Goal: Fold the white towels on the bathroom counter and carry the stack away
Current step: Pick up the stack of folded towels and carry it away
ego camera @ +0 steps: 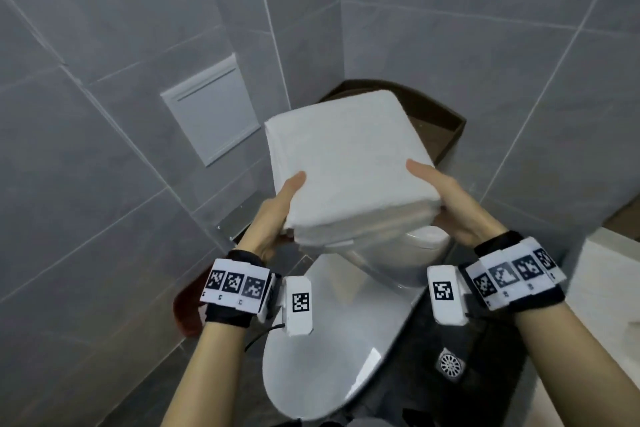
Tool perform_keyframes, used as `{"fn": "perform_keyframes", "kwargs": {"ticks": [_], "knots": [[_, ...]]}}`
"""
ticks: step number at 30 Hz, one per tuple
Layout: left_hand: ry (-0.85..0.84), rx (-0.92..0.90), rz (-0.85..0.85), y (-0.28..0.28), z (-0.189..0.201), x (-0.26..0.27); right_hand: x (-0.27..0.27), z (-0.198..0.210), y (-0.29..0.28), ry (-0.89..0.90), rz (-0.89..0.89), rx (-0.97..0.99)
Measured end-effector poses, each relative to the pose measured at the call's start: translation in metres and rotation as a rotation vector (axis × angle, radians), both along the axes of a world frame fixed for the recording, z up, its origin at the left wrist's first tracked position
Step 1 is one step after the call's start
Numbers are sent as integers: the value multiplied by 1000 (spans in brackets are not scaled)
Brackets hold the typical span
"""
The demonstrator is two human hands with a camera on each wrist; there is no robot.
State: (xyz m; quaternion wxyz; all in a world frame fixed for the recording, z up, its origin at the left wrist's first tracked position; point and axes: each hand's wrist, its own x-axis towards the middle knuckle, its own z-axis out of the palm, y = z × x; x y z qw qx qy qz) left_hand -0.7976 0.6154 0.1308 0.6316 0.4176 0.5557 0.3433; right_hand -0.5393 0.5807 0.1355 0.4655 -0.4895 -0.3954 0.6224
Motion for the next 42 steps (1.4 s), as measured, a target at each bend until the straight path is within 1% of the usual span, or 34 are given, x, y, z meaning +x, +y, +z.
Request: {"fn": "perform_keyframes", "kwargs": {"ticks": [4,8,10,13,16,20,22,26,27,29,33,36,39,42], "knots": [[-49,20,-31,27,8,15,12,12,29,11,-58,10],[-31,56,-30,54,11,32,28,20,62,34,-71,37],[-37,64,19,68,12,42,36,22,81,60,-70,66],[-46,55,94,87,19,61,49,25,117,20,-69,112],[-53,49,172,103,25,84,65,23,155,22,-81,124],[-89,50,250,126,24,113,83,16,200,45,-58,85],[-73,44,286,137,22,122,89,12,220,32,-19,48],[25,73,199,157,27,130,95,3,255,42,37,-5],[27,58,186,162,29,132,97,2,262,55,46,-14],[6,16,218,172,33,139,102,0,273,76,50,-29],[-156,-25,359,186,29,153,101,-5,291,81,26,-38],[-203,-71,429,188,19,156,96,-14,299,46,102,-68],[-221,-148,448,190,8,160,97,-24,304,-6,126,-85],[-159,-232,417,194,2,165,101,-29,308,-34,91,-66]]}}
